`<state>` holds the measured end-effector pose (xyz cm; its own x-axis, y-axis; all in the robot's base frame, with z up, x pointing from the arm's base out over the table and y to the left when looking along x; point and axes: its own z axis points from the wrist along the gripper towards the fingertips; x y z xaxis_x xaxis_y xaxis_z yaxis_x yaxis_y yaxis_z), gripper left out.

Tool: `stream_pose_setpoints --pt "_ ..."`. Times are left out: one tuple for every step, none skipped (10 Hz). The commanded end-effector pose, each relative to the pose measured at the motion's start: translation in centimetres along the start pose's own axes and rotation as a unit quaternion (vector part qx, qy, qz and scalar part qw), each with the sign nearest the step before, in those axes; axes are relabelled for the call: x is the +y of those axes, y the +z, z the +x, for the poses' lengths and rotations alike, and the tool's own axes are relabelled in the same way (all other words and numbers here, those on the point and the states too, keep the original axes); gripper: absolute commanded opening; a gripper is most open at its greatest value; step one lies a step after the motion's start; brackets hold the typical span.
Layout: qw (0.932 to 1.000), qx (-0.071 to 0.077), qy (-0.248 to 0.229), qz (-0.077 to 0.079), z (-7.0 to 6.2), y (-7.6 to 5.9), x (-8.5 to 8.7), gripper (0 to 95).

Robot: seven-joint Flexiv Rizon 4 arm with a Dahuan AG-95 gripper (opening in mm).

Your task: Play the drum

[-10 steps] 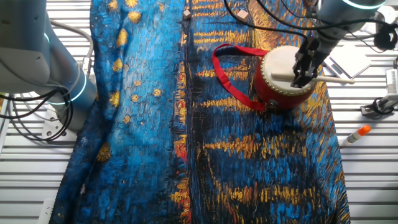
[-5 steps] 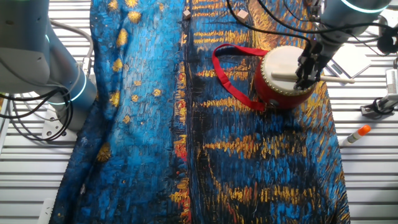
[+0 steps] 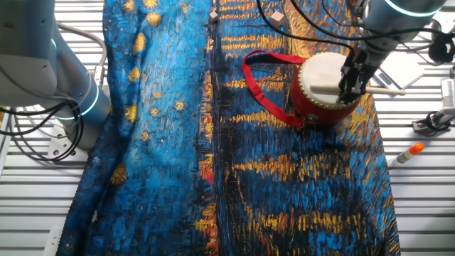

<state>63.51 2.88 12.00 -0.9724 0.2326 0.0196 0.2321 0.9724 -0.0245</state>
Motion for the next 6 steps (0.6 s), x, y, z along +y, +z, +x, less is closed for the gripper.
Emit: stream_pose_setpoints --pt "1.0000 0.001 -0.001 -0.001 -0.17 0.11 0.02 38.0" --pt "1.0000 0.002 0.000 -0.002 -0.10 0.05 0.05 38.0" --pt "1.0000 0.003 0.000 -0.004 0.24 -0.19 0.18 38.0" --pt "1.0000 0.004 0.001 -0.004 0.48 -0.34 0.26 38.0" --pt "1.0000 0.003 0.002 -0.004 0.56 -0.39 0.29 38.0" --pt "1.0000 0.002 0.005 -0.003 0.54 -0.38 0.28 38.0"
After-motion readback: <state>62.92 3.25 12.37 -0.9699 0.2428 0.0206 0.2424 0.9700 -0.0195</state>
